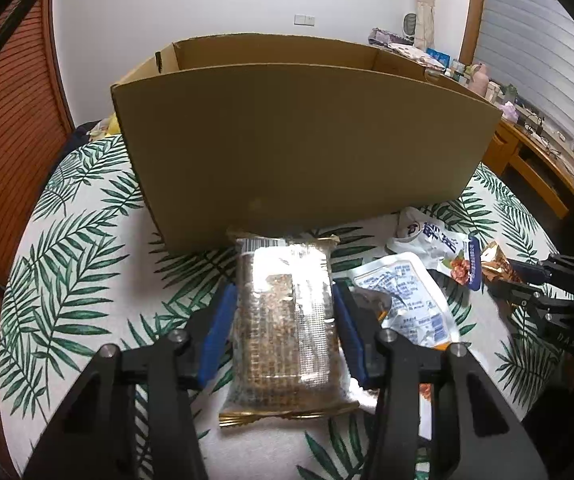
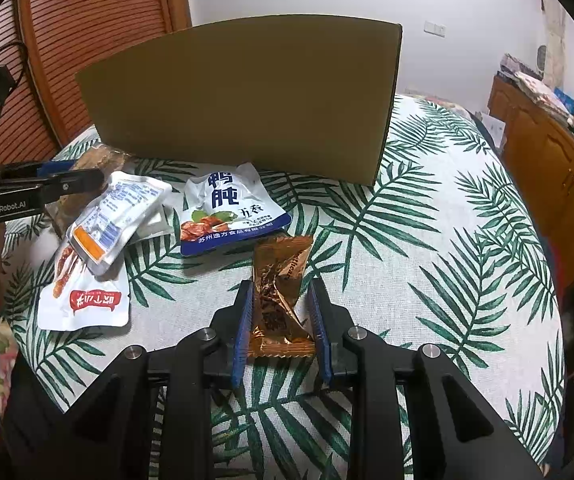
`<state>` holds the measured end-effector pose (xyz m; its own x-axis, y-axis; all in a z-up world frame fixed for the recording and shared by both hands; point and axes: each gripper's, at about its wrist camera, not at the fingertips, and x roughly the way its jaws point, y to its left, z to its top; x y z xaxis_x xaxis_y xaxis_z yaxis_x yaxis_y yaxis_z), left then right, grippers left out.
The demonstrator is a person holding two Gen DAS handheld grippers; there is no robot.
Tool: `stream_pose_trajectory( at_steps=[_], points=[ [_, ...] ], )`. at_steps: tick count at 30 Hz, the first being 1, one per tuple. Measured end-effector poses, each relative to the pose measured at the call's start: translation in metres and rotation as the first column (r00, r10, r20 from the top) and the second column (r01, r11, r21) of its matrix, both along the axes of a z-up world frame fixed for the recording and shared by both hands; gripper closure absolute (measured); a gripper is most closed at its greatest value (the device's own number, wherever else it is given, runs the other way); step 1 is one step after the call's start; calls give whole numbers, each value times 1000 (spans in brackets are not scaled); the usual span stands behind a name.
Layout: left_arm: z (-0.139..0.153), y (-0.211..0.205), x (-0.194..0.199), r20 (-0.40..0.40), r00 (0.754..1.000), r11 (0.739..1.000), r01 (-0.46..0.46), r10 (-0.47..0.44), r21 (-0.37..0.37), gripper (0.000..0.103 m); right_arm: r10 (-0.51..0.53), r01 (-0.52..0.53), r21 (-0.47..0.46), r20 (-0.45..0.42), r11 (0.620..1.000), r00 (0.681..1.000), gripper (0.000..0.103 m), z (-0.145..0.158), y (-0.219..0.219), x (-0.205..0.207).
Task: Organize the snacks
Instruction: 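Grasp the bread bag with the left tool while the right grasps the brown candy, then lift the bread bag and brown candy over the cardboard box with both tools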
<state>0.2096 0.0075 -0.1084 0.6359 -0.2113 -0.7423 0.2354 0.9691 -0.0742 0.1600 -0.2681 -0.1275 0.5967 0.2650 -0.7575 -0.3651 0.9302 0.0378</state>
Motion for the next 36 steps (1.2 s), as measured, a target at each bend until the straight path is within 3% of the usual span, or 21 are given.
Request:
stream_pose_trajectory(
  at_steps=[6, 21, 36],
  points=[
    [10, 5, -16, 69, 997, 999, -32, 31, 13, 60, -2, 2, -5, 0, 1000, 1000, 78, 2, 2, -1],
    [52, 9, -36, 136, 990, 997, -26, 35, -71, 60, -2, 2, 5, 7, 1000, 1000, 80, 6, 1, -4],
    [110, -15, -48, 220, 975, 995, 43, -21, -92, 60, 49, -60, 72, 147, 996, 988, 82, 77, -9, -20]
  ],
)
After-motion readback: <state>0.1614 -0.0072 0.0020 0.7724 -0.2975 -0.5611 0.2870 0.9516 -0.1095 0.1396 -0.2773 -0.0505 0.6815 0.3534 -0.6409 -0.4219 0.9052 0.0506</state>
